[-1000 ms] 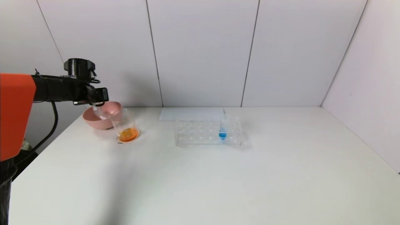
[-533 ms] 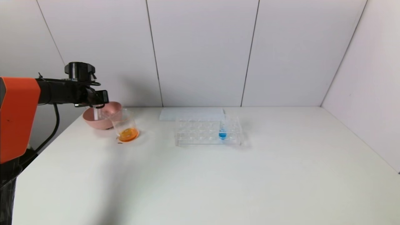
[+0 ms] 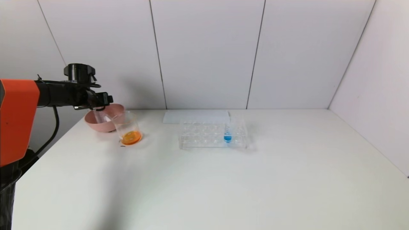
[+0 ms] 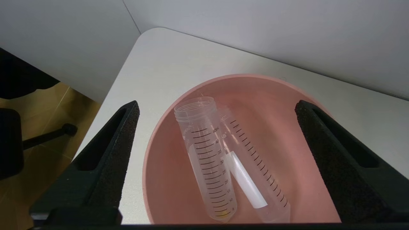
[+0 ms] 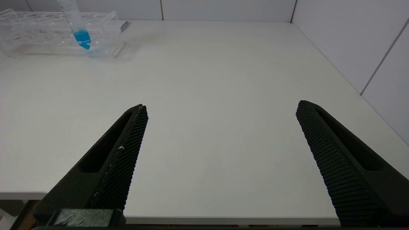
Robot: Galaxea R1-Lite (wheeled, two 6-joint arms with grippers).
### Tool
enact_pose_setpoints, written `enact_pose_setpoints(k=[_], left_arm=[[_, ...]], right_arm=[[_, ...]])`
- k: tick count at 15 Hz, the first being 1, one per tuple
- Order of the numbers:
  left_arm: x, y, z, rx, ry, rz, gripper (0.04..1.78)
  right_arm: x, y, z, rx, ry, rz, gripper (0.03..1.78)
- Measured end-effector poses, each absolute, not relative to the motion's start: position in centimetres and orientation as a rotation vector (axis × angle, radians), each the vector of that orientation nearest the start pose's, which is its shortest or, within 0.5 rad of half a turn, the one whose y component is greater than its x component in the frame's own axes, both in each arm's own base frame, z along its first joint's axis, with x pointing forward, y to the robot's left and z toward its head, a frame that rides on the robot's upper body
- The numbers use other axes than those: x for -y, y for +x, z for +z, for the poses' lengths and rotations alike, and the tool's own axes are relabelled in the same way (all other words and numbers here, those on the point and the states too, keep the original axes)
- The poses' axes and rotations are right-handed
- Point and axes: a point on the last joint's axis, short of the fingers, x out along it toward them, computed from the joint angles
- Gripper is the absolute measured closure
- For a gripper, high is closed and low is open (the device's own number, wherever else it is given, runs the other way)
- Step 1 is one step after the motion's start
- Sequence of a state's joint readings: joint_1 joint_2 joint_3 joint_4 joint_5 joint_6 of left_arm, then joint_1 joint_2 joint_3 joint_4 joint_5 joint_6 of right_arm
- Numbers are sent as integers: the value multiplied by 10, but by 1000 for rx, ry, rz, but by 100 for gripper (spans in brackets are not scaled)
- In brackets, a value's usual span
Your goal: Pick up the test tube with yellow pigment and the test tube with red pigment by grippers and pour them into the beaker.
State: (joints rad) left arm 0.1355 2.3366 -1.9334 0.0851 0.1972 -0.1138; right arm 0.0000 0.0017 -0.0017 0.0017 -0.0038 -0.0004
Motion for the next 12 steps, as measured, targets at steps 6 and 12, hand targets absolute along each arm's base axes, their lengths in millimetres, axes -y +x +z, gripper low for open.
enact_pose_setpoints(k=[6,12], left_arm=[[-67,456,209,-426,-55,353,4],[-55,397,289,-300,39,310,4]], right_arm=[[0,-23,76,-2,-1,-4,11],[0,-23,76,-2,0,-4,11]])
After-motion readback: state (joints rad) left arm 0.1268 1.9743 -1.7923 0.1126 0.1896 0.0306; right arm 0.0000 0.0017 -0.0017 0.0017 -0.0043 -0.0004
